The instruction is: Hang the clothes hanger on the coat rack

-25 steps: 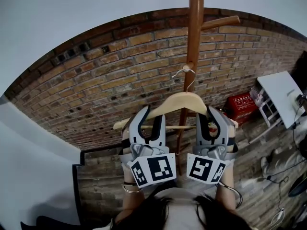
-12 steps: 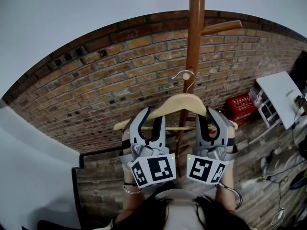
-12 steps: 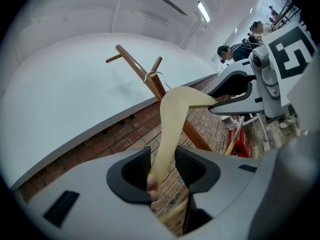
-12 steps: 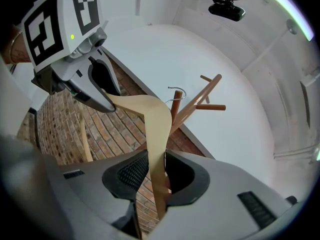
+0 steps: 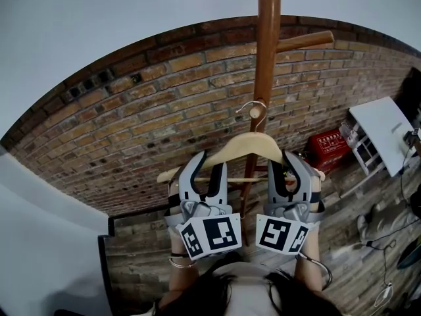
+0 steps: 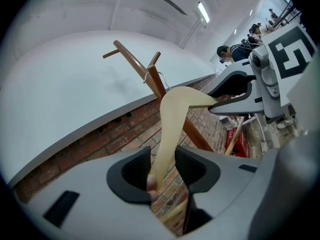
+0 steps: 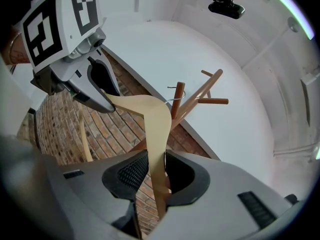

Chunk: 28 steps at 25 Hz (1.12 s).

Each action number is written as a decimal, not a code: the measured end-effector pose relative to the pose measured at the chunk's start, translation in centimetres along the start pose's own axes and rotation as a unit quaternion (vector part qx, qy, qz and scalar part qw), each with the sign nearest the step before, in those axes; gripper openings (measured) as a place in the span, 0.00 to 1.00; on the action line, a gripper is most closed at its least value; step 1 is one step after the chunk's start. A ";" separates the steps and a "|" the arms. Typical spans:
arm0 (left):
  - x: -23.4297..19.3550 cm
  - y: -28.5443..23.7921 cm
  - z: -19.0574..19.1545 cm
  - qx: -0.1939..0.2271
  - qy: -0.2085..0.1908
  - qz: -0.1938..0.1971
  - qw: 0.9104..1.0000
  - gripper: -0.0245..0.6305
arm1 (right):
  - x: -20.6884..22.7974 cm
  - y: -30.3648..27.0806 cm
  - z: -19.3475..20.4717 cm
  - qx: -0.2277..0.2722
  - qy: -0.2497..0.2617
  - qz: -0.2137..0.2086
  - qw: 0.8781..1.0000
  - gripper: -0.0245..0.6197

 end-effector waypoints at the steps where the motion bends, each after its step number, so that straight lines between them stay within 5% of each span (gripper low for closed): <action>1: 0.0 -0.1 0.1 0.000 0.000 0.001 1.000 0.28 | -0.1 -0.1 0.0 -0.001 0.000 0.000 1.000 0.22; 28: 0.7 -4.0 2.7 -0.025 -0.012 0.038 0.999 0.28 | -1.9 -2.9 2.4 -0.032 -0.013 -0.015 0.999 0.22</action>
Point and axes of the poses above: the fingertips, and each gripper's own axes: y backward along the fingers, x to its right, z out of its underside, the point moved 9 cm from there along y, backward along the fingers, and after that the axes turned 14 degrees about y, right-handed, at the moved point
